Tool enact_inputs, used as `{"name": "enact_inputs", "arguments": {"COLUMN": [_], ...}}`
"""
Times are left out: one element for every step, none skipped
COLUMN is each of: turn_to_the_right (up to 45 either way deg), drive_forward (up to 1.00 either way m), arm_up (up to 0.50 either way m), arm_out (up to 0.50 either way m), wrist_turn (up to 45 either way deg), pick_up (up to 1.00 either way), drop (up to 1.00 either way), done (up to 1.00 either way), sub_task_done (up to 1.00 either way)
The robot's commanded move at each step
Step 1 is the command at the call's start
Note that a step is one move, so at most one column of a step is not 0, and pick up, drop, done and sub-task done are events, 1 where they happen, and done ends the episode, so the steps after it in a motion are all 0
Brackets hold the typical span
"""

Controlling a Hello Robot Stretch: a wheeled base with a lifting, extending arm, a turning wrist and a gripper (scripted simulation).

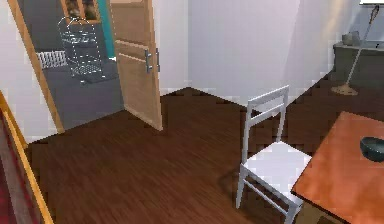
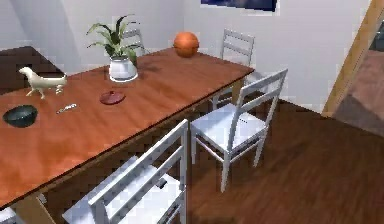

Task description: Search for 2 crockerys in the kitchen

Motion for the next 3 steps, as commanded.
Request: {"name": "enact_inputs", "arguments": {"turn_to_the_right": [0.0, -33.0, 0.0], "drive_forward": [0.25, 0.00, 1.00], "arm_up": [0.00, 0.00, 0.00], "arm_out": [0.00, 0.00, 0.00], "wrist_turn": [0.0, 0.0, 0.0], "pick_up": [0.00, 0.00, 0.00], "drop": [0.00, 0.00, 0.00], "done": [0.00, 0.00, 0.00], "sub_task_done": [0.00, 0.00, 0.00]}}
